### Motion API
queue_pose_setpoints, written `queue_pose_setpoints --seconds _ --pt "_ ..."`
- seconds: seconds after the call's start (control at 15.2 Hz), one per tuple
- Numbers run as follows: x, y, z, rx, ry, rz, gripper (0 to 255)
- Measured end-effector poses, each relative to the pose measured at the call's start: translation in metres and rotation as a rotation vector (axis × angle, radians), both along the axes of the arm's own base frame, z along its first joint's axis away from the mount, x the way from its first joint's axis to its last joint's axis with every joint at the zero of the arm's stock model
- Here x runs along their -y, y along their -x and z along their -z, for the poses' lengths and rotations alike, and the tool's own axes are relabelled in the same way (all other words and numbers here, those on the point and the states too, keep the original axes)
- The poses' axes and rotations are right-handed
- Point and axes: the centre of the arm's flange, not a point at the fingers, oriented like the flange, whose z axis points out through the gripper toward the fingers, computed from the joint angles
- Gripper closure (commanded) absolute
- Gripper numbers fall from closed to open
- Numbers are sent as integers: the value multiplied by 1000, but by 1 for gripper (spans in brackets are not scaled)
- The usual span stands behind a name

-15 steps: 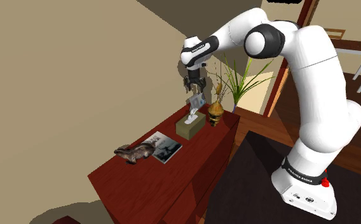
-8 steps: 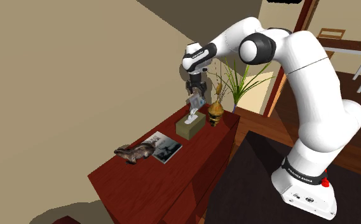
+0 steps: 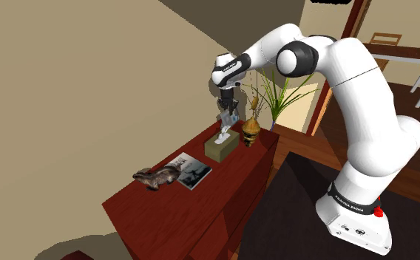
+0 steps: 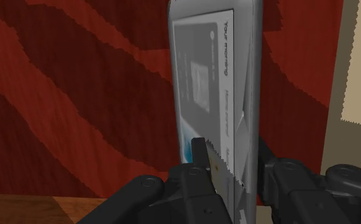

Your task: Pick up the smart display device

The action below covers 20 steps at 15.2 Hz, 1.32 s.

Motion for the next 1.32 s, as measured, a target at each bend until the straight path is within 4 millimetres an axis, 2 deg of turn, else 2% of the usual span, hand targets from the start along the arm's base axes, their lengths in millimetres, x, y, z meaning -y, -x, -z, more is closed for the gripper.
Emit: queue_pose_setpoints --seconds 0.53,1.32 --pt "0 0 -5 -1 0 0 255" --pt "0 -2 -67 -1 0 0 255"
